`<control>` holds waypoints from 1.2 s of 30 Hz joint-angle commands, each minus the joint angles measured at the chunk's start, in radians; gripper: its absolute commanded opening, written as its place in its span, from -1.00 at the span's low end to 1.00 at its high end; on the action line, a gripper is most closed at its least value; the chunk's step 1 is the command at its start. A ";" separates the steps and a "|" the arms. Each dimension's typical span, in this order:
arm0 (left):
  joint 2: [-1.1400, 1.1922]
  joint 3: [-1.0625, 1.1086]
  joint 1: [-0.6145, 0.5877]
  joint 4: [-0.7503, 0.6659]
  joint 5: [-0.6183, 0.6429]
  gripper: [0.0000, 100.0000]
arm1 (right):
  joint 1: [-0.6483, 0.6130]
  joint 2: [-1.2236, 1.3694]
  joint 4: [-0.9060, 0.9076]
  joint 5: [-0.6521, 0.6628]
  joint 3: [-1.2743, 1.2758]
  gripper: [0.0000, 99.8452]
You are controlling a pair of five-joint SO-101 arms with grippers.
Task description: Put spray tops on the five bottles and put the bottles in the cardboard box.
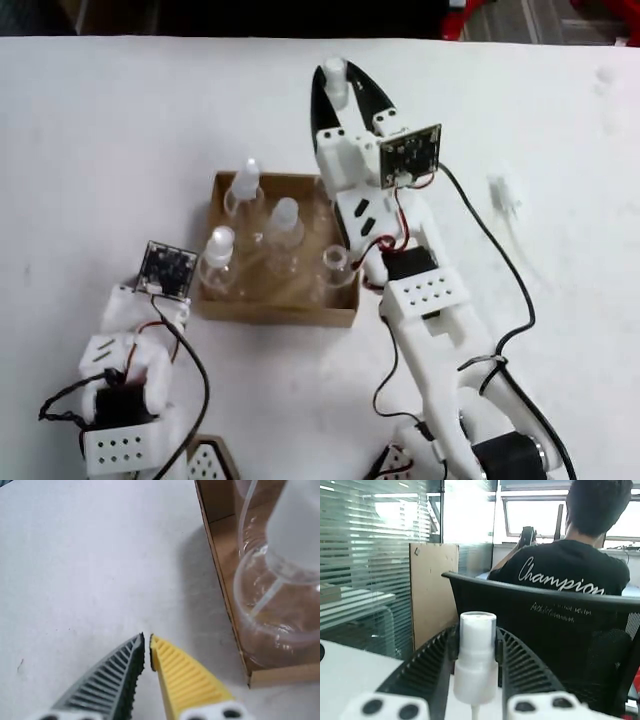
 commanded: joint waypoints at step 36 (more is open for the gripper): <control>-0.005 -0.002 0.013 0.005 -0.011 -0.96 | -0.005 -0.025 -0.022 -0.011 0.290 -0.68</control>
